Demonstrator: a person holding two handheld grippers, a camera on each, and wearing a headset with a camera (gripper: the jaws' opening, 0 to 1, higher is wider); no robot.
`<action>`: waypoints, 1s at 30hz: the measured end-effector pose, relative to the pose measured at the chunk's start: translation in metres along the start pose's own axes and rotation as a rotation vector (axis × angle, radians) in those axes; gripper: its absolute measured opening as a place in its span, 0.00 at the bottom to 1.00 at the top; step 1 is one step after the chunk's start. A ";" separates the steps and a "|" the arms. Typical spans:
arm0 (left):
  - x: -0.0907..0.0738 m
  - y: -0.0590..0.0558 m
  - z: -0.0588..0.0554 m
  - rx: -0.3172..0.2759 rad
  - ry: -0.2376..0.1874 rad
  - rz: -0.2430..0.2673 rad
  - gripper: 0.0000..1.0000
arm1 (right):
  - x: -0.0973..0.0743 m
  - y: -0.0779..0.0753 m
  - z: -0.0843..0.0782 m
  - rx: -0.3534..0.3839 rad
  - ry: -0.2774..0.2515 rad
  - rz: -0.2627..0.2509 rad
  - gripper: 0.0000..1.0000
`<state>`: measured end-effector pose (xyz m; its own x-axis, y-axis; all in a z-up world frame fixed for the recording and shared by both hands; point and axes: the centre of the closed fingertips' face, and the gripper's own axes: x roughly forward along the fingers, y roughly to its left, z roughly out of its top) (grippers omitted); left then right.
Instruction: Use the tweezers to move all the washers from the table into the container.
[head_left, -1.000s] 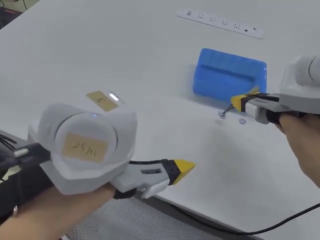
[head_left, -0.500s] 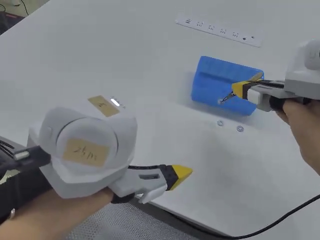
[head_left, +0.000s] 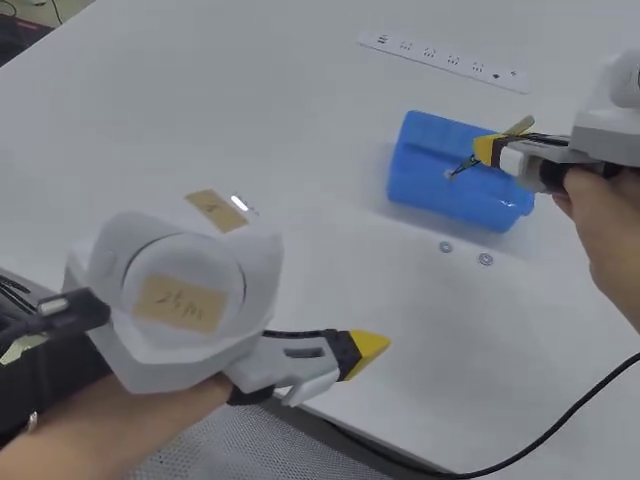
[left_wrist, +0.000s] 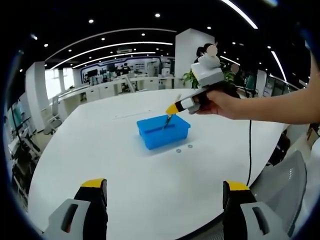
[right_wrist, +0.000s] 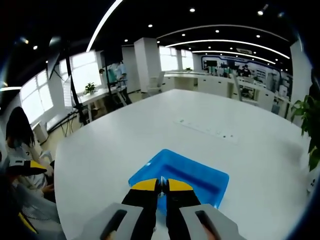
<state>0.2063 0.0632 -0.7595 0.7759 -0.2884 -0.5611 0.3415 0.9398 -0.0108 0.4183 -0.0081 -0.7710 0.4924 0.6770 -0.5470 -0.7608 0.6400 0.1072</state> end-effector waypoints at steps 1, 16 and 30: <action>0.000 0.000 -0.001 -0.001 0.004 0.001 0.99 | 0.004 -0.002 -0.002 0.001 0.007 -0.003 0.02; 0.003 0.002 -0.006 -0.005 0.023 -0.003 0.98 | 0.028 -0.015 -0.021 0.021 0.048 -0.040 0.02; 0.004 0.001 -0.012 -0.007 0.040 -0.005 0.98 | 0.042 -0.020 -0.026 -0.051 0.082 -0.037 0.02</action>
<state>0.2033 0.0650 -0.7720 0.7520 -0.2857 -0.5941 0.3416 0.9396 -0.0195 0.4429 -0.0014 -0.8178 0.4861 0.6200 -0.6159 -0.7643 0.6433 0.0445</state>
